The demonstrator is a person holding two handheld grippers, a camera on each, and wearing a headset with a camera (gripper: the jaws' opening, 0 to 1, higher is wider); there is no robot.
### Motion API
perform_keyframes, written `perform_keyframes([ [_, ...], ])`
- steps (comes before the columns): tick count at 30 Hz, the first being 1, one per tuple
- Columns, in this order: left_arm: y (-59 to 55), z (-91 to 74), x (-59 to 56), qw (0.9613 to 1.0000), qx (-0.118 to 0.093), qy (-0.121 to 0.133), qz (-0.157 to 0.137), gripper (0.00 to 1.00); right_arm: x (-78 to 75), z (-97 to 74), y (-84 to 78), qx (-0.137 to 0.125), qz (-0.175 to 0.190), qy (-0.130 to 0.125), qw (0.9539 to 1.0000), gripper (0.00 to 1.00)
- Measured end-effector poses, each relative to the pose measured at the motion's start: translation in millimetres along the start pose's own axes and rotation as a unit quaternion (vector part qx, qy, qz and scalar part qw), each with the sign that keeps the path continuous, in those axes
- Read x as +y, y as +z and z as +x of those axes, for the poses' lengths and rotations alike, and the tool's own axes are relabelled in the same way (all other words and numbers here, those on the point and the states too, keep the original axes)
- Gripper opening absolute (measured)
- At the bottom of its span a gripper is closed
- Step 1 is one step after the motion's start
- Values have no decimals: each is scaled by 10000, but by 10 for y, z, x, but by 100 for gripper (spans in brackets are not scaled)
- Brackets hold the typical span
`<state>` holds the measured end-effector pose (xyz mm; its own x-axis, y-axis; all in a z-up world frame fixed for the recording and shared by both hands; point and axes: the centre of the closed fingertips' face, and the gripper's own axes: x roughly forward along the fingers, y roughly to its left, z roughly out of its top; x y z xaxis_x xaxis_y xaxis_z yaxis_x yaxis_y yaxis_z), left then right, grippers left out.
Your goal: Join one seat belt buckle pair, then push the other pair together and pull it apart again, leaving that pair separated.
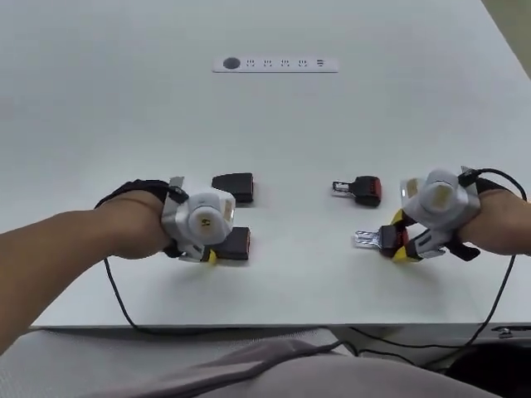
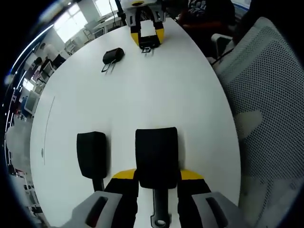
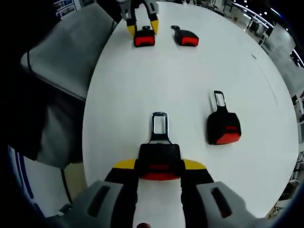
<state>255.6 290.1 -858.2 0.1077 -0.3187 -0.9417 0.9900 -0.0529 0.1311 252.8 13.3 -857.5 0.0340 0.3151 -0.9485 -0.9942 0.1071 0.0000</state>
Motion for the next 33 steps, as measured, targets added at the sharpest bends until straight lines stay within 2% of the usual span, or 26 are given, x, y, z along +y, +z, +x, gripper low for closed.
perform_keyframes([
  [10, 10, 3, 3, 9999, -60, 36, -77, 32, -11, 2, -17, -41, -4, 5, 10000, 35],
  [14, 7, 0, 4, 9996, -107, 123, -225, 32, -10, 1, -15, -93, -11, 3, 10000, 35],
  [18, -4, -8, 8, 9991, -231, 164, -307, 32, -7, 1, -4, -114, 51, -11, 9999, 35],
  [24, -6, -15, 6, 9989, -320, 176, -300, 32, 2, -1, 5, -149, 33, -14, 9999, 35],
  [33, -14, -14, 3, 9992, -285, 141, -258, 32, 13, 0, 36, -166, 16, -39, 9999, 35],
])
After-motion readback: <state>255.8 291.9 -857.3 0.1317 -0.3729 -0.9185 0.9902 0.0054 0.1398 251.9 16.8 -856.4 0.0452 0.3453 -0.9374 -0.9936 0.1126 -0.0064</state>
